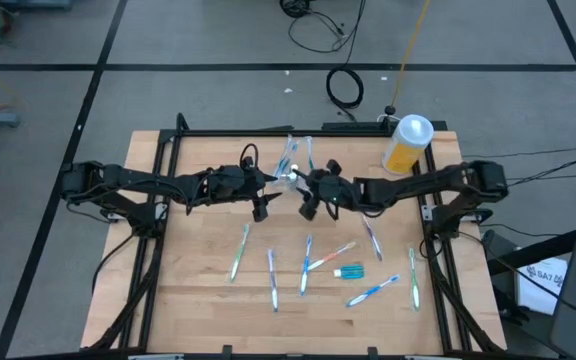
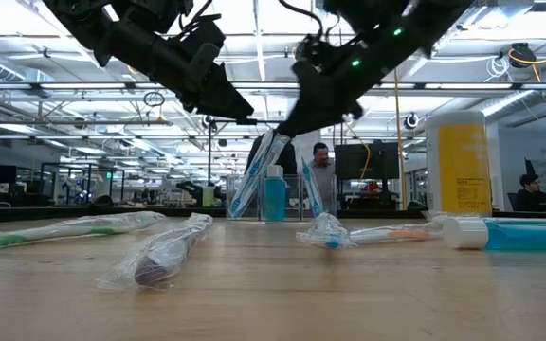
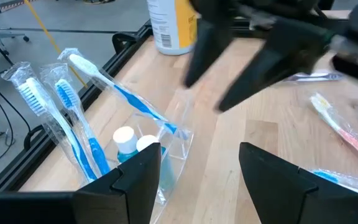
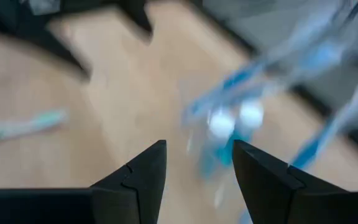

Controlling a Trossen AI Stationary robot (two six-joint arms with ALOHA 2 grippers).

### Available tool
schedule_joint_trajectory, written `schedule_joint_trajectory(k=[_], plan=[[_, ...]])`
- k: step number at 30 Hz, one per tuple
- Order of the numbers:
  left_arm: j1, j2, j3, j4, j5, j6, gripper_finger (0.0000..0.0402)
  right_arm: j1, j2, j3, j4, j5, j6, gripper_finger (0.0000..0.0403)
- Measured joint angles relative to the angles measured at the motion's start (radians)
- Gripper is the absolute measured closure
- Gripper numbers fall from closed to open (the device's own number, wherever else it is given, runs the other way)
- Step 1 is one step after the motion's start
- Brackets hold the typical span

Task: Pick & Place toothbrushing station
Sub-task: Put the purple toothbrush into the transparent organizer

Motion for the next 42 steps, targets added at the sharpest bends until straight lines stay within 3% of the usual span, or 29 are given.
schedule_joint_trajectory(k=[10, 16, 23, 30, 36, 42], plan=[[0.000, 0.000, 0.000, -0.001, 0.001, -0.007, 0.0176, 0.071, -0.156, 0.000, -0.622, -0.044, 0.387, 0.0225], [0.000, 0.000, 0.000, -0.002, 0.001, -0.007, 0.0176, 0.094, -0.163, -0.014, -0.874, -0.043, 0.575, 0.0225], [0.000, 0.000, 0.000, -0.002, 0.000, -0.007, 0.0176, 0.092, -0.163, -0.146, -0.847, -0.119, 0.719, 0.0225], [0.000, 0.000, 0.000, -0.003, 0.000, -0.007, 0.0176, 0.090, -0.162, -0.260, -0.812, -0.125, 0.817, 0.0225], [0.000, 0.000, 0.000, -0.003, 0.001, -0.007, 0.0176, 0.090, -0.164, -0.330, -0.679, -0.148, 0.828, 0.0225], [0.000, 0.000, 0.000, -0.002, 0.001, -0.007, 0.0176, 0.089, -0.167, -0.377, -0.602, -0.163, 0.830, 0.0264]])
